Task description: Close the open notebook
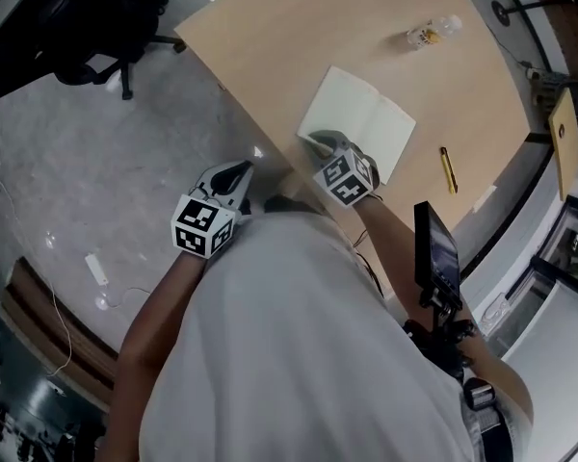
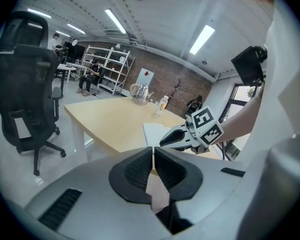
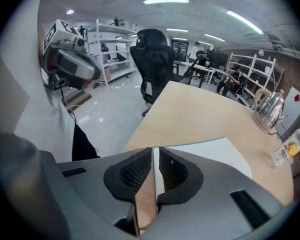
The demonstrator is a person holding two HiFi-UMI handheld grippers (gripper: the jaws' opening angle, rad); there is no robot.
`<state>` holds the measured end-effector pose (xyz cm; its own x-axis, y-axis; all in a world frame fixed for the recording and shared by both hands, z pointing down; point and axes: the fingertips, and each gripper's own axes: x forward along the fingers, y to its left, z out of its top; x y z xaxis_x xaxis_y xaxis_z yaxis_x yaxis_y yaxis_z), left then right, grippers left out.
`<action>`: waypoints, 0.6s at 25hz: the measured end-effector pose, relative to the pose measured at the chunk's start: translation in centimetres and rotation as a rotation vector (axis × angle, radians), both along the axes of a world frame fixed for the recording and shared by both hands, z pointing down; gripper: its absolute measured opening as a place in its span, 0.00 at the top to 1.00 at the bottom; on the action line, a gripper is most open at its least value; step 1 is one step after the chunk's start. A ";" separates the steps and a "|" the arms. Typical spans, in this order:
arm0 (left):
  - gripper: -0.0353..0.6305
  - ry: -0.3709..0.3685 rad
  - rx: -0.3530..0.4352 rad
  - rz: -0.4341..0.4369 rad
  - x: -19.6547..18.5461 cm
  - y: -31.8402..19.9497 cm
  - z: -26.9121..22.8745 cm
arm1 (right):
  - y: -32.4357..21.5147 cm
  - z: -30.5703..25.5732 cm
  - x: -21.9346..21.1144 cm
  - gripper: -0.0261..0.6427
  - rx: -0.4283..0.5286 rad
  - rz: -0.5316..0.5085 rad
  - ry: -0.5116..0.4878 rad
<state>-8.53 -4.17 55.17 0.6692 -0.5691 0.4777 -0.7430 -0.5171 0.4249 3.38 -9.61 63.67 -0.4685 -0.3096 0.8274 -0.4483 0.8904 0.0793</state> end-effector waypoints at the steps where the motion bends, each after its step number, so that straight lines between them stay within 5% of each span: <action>1: 0.92 0.001 -0.003 -0.012 -0.2 0.1 0.0 | 0.0 0.5 -0.1 0.92 0.000 -0.027 0.028; 4: 0.92 0.000 -0.010 -0.041 -0.7 0.5 0.1 | -0.2 2.0 -0.4 0.83 -0.001 -0.096 0.107; 10: 0.92 0.005 -0.023 -0.096 -1.9 1.2 0.4 | -0.8 3.6 -0.6 0.84 0.031 -0.167 0.230; 15: 0.92 0.007 -0.031 -0.107 -2.5 1.9 0.8 | -0.5 3.6 -0.8 0.89 -0.002 -0.137 0.203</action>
<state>-11.01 -2.30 55.98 0.6089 -0.6225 0.4917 -0.7902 -0.4216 0.4448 2.56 -10.11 67.32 -0.3298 -0.2534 0.9094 -0.2985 0.9419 0.1542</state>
